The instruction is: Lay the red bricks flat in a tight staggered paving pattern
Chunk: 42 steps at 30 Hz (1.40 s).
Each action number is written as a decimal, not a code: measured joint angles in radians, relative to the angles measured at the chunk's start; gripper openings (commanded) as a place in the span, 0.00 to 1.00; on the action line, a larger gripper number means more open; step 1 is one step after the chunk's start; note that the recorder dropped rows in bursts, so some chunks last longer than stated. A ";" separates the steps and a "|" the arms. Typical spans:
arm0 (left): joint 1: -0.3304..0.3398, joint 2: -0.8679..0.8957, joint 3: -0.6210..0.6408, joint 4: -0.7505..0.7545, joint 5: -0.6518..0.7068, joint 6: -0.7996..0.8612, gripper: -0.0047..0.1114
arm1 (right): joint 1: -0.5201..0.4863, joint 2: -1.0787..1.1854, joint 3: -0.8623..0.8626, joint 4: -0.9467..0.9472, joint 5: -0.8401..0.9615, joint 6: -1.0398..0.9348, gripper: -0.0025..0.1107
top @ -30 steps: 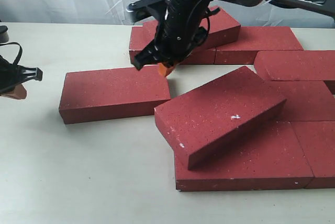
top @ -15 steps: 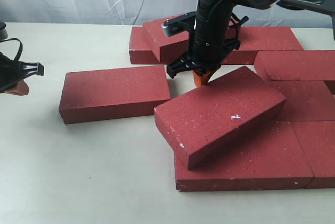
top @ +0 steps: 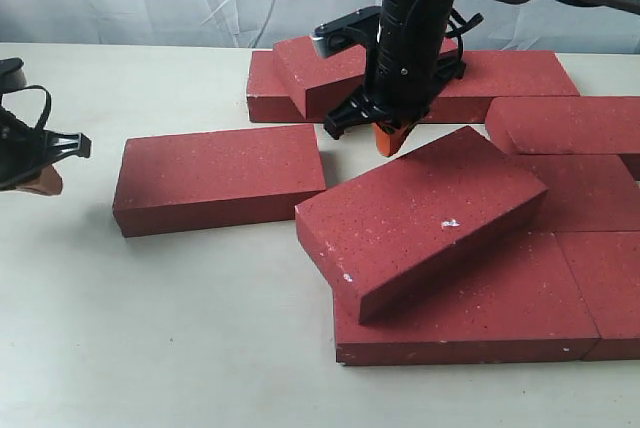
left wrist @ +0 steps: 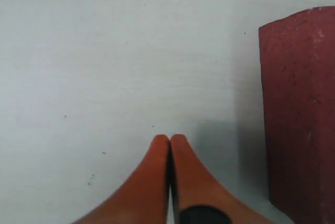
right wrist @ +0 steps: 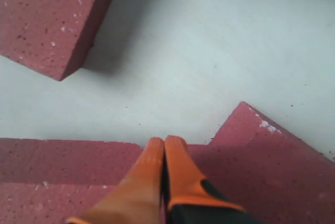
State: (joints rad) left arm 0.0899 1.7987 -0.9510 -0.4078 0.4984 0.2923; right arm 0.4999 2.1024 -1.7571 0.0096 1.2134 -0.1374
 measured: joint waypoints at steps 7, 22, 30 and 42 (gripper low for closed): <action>0.000 0.048 -0.002 -0.077 -0.012 0.041 0.04 | 0.000 -0.015 0.023 0.009 -0.005 -0.006 0.02; 0.000 0.048 -0.004 -0.300 -0.010 0.217 0.04 | -0.002 -0.062 0.133 0.053 -0.004 -0.034 0.02; 0.000 0.048 -0.004 -0.302 -0.016 0.221 0.04 | 0.051 -0.039 0.135 0.300 -0.197 -0.117 0.02; -0.089 0.150 -0.091 -0.306 0.002 0.221 0.04 | 0.169 0.072 0.135 0.315 -0.326 -0.124 0.02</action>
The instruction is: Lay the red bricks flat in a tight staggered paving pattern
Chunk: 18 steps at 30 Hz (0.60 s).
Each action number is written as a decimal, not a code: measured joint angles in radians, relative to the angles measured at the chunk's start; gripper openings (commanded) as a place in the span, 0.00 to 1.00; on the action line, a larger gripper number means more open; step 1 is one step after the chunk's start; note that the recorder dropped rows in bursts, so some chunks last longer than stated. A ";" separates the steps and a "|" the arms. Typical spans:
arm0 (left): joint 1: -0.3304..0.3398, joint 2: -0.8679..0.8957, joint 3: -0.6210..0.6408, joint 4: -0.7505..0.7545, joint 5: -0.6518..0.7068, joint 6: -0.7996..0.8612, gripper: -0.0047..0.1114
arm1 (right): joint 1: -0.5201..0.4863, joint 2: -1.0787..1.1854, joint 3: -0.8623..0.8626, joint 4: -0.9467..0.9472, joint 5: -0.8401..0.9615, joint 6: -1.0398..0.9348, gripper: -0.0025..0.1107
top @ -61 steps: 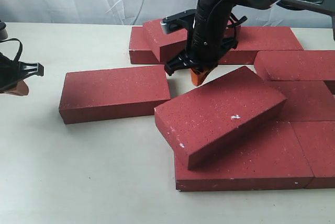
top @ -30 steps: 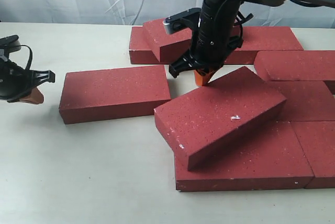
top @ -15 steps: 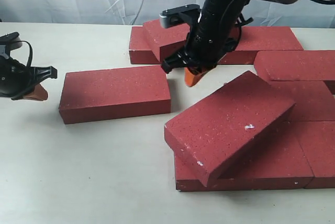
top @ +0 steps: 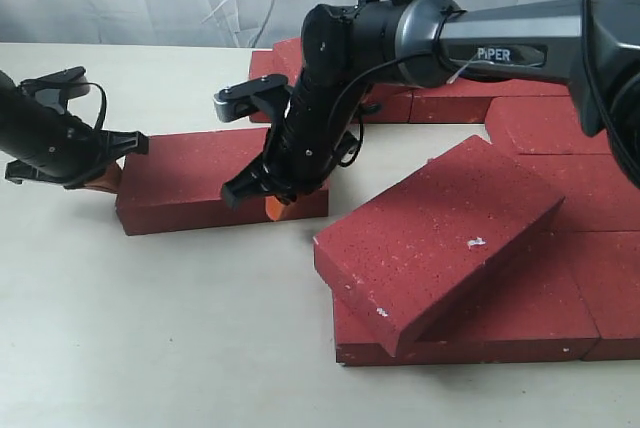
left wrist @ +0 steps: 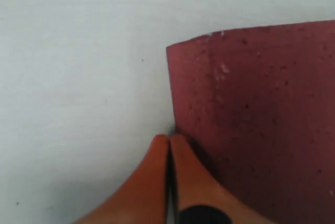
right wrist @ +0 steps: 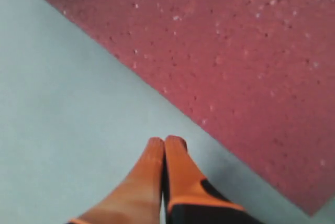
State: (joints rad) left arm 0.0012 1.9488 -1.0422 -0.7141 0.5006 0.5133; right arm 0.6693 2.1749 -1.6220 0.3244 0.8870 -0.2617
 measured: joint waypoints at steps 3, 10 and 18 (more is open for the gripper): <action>-0.004 0.002 -0.016 -0.003 0.000 0.002 0.04 | 0.000 0.011 0.000 -0.011 -0.059 0.000 0.02; -0.006 0.028 -0.058 -0.086 -0.005 0.110 0.04 | 0.000 0.017 0.002 -0.123 -0.135 0.083 0.02; -0.010 0.119 -0.134 -0.178 0.016 0.178 0.04 | 0.000 0.017 0.002 -0.196 -0.153 0.152 0.02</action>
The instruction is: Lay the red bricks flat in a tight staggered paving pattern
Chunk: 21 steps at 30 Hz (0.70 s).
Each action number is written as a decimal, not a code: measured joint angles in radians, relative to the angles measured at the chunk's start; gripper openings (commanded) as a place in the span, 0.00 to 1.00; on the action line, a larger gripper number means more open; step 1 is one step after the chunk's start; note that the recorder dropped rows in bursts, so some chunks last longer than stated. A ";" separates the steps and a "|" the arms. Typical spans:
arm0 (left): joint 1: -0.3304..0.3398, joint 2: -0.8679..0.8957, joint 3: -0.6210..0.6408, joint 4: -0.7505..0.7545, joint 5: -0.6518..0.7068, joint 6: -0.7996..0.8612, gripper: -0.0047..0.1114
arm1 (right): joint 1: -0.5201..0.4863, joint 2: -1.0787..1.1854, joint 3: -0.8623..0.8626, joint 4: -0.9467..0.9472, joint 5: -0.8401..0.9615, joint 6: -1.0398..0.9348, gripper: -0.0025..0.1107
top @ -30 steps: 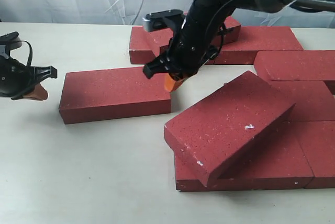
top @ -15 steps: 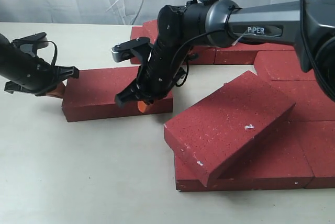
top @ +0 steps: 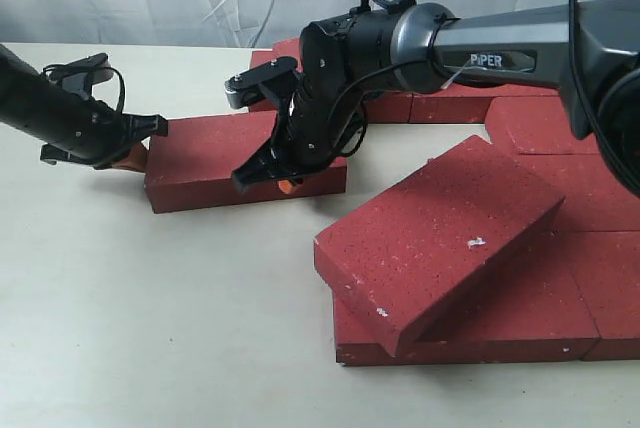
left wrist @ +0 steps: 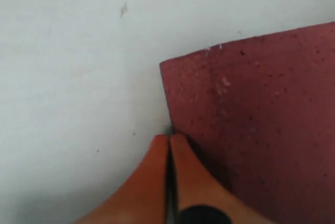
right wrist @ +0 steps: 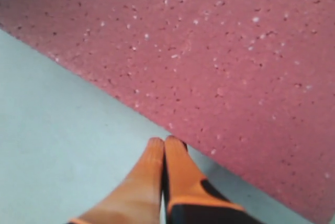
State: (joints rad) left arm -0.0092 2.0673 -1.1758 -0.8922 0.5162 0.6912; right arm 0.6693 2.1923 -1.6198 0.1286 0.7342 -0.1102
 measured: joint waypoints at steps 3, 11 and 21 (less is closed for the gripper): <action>-0.002 0.011 -0.032 -0.033 0.001 0.021 0.04 | 0.000 0.000 0.000 -0.006 -0.019 0.016 0.02; -0.018 0.042 -0.080 -0.155 0.005 0.124 0.04 | 0.000 0.000 0.000 -0.026 -0.081 0.079 0.02; -0.069 0.084 -0.114 -0.173 0.014 0.139 0.04 | 0.000 0.000 0.000 -0.129 -0.084 0.250 0.02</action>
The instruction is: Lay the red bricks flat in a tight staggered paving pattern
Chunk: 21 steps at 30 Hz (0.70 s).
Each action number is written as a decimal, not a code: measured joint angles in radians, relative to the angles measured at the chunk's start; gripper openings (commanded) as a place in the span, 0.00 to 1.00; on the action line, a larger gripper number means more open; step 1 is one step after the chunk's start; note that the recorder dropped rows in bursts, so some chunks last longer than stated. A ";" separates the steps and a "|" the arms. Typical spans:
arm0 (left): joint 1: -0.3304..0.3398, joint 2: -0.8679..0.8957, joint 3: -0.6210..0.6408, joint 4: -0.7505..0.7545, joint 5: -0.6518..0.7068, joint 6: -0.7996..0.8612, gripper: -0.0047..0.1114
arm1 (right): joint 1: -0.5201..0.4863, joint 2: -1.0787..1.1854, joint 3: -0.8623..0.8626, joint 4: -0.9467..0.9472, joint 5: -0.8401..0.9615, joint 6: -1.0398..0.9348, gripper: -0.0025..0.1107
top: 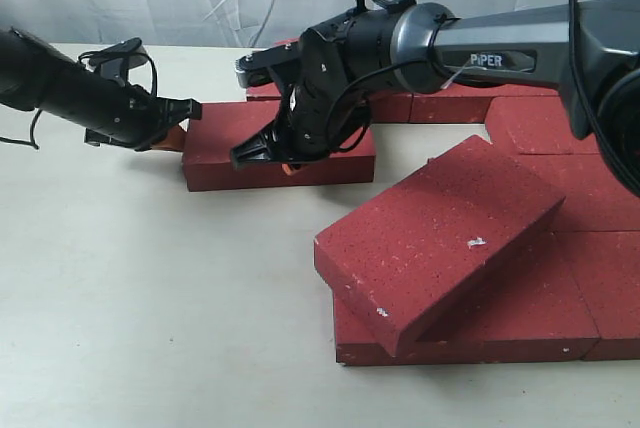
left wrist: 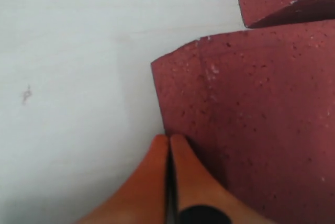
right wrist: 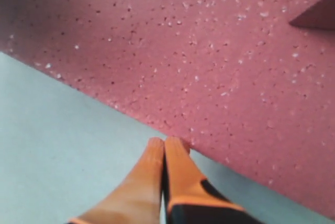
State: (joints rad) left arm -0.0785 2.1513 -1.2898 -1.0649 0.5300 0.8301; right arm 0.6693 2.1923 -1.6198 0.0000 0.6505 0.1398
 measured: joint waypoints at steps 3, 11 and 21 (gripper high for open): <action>-0.019 0.000 -0.004 -0.004 -0.018 0.011 0.04 | 0.000 0.000 0.000 -0.025 0.011 0.039 0.02; -0.067 0.008 -0.025 -0.041 -0.069 0.021 0.04 | 0.000 0.000 0.000 -0.111 0.030 0.154 0.02; -0.118 0.017 -0.049 -0.090 -0.106 0.038 0.04 | 0.000 -0.003 0.000 -0.200 0.080 0.214 0.02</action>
State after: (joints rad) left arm -0.1965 2.1683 -1.3386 -1.1549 0.4241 0.8686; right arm 0.6693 2.1892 -1.6198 -0.2003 0.7302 0.3535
